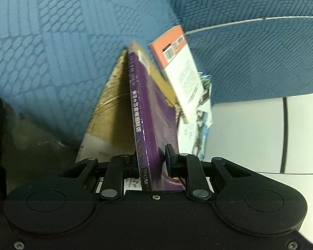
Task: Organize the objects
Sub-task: 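Lower the purple book flat onto the beige book and open the left gripper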
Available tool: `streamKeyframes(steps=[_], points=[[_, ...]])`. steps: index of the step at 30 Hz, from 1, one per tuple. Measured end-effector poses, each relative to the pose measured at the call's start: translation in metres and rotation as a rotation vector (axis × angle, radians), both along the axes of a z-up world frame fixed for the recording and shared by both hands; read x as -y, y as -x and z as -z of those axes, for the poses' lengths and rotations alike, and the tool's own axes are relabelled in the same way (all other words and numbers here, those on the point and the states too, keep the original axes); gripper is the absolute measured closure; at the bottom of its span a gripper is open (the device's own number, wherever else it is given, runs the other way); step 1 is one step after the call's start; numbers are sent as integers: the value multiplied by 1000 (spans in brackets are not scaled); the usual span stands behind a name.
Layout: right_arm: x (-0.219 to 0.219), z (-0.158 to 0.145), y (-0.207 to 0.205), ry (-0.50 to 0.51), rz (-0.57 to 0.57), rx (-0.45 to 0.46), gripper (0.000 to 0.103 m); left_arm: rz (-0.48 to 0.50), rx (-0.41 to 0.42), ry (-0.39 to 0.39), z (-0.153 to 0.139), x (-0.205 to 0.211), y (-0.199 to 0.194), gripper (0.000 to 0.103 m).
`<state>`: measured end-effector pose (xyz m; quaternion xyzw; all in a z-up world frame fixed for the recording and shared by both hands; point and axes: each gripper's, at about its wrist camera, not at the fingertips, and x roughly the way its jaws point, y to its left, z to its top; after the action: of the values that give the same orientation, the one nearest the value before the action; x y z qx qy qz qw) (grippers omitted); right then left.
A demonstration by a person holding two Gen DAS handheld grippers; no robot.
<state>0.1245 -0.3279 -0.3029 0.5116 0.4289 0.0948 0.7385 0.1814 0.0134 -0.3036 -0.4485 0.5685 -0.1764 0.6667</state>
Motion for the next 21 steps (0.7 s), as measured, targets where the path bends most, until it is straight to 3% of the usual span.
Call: streamKeyframes(steps=[6, 10, 12, 13, 14, 21], points=[[1, 16, 5, -16, -8, -38, 71, 28, 3, -99, 1, 2, 6, 76], [1, 13, 5, 69, -58, -63, 64, 30, 22, -232, -4, 3, 6, 50], [3, 11, 7, 120, -88, -83, 45, 27, 27, -295, -7, 0, 9, 37], [5, 9, 9, 139, -98, -80, 32, 23, 39, -309, -8, -2, 11, 36], [7, 6, 11, 159, -104, -67, 26, 21, 50, -318, -9, -3, 12, 35], [8, -16, 7, 398, -164, 65, 23, 50, 172, -469, -28, 10, 5, 37]])
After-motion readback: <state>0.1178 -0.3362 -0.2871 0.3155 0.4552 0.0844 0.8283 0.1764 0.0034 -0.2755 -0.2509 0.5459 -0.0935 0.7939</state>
